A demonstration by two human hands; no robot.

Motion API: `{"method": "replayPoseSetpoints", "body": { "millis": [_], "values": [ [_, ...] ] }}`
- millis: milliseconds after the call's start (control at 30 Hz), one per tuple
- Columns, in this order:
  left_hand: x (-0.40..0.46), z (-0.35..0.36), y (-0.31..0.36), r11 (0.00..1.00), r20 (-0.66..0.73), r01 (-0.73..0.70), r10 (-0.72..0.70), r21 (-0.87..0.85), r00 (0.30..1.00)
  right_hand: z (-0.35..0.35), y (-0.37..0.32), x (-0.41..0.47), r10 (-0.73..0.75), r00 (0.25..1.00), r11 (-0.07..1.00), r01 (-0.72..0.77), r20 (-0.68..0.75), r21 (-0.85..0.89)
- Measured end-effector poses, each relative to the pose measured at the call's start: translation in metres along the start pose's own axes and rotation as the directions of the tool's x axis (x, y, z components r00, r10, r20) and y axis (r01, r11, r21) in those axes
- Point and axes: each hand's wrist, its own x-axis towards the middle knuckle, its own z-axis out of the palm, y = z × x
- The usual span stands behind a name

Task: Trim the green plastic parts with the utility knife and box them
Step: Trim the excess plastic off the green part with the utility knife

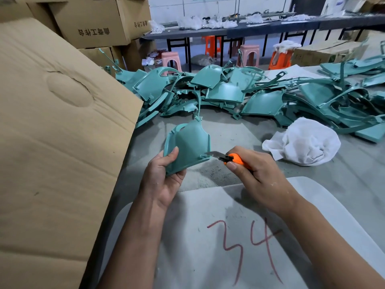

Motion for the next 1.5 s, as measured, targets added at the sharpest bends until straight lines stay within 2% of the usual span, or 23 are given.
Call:
{"method": "replayPoseSetpoints", "body": {
  "millis": [133, 200, 333, 400, 500, 600, 700, 767, 833, 933, 1000, 1067, 1167, 1300, 1333, 1400, 1500],
  "values": [
    [-0.001, 0.004, -0.002, 0.998, 0.002, 0.007, -0.007, 0.065, 1.0, 0.0, 0.001, 0.003, 0.057, 0.995, 0.998, -0.056, -0.083, 0.015],
    [0.0, 0.004, -0.003, 1.0, -0.023, -0.008, 0.008, 0.026, 1.0, -0.002, 0.001, 0.001, 0.037, 0.998, 0.999, -0.036, -0.05, 0.018],
    [0.0, 0.003, -0.001, 0.999, -0.04, -0.032, 0.032, -0.01, 0.999, 0.003, -0.002, -0.002, -0.034, 0.992, 0.998, 0.04, 0.119, -0.051],
    [-0.002, 0.007, -0.002, 1.0, -0.018, -0.02, 0.02, 0.024, 1.0, 0.007, -0.003, 0.0, -0.032, 0.993, 0.999, 0.036, 0.112, -0.034],
    [-0.003, 0.011, -0.004, 0.999, -0.042, -0.037, 0.037, 0.006, 0.998, 0.007, -0.003, 0.002, -0.056, 0.998, 0.998, 0.056, 0.034, -0.005],
    [-0.002, 0.011, -0.002, 0.996, -0.069, -0.084, 0.084, 0.0, 0.994, 0.003, 0.001, -0.001, -0.06, 0.991, 0.998, 0.058, -0.117, -0.022],
    [-0.005, 0.013, -0.004, 0.994, -0.031, -0.083, 0.086, 0.075, 0.996, 0.0, 0.006, 0.001, 0.027, 0.949, 0.987, -0.076, -0.315, -0.145],
    [-0.008, 0.018, -0.01, 0.989, 0.0, -0.073, 0.074, 0.128, 0.997, -0.002, 0.009, 0.001, 0.072, 0.921, 0.98, -0.137, -0.383, -0.145],
    [-0.008, 0.025, -0.015, 0.985, -0.017, -0.092, 0.095, 0.147, 0.995, -0.005, 0.011, -0.002, 0.038, 0.932, 0.987, -0.091, -0.36, -0.132],
    [0.0, 0.031, -0.019, 0.988, -0.157, -0.11, 0.126, 0.106, 0.98, -0.002, 0.008, -0.006, -0.045, 0.985, 0.989, 0.02, -0.164, -0.147],
    [0.006, 0.034, -0.02, 0.986, -0.194, -0.123, 0.143, 0.114, 0.971, 0.004, 0.003, -0.006, -0.067, 0.995, 0.974, 0.049, -0.076, -0.22],
    [0.009, 0.036, -0.018, 0.981, -0.195, -0.157, 0.178, 0.116, 0.965, 0.01, -0.001, -0.005, -0.061, 0.997, 0.953, 0.045, -0.047, -0.3],
    [0.013, 0.038, -0.013, 0.984, -0.216, -0.156, 0.172, 0.088, 0.961, 0.012, -0.002, -0.005, -0.025, 0.995, 0.933, -0.013, -0.101, -0.36],
    [0.011, 0.039, -0.013, 0.987, -0.276, -0.115, 0.142, 0.112, 0.951, -0.001, 0.007, -0.001, 0.154, 0.932, 0.879, -0.281, -0.328, -0.385],
    [0.01, 0.04, -0.015, 0.986, -0.285, -0.117, 0.147, 0.121, 0.947, -0.005, 0.01, -0.001, 0.153, 0.921, 0.877, -0.293, -0.357, -0.381],
    [0.009, 0.041, -0.017, 0.984, -0.296, -0.125, 0.159, 0.128, 0.942, -0.007, 0.01, -0.004, 0.072, 0.946, 0.919, -0.186, -0.317, -0.348],
    [0.01, 0.041, -0.018, 0.983, -0.295, -0.134, 0.165, 0.123, 0.941, 0.003, -0.003, -0.006, -0.046, 0.988, 0.938, -0.009, -0.15, -0.347]
  ]
}}
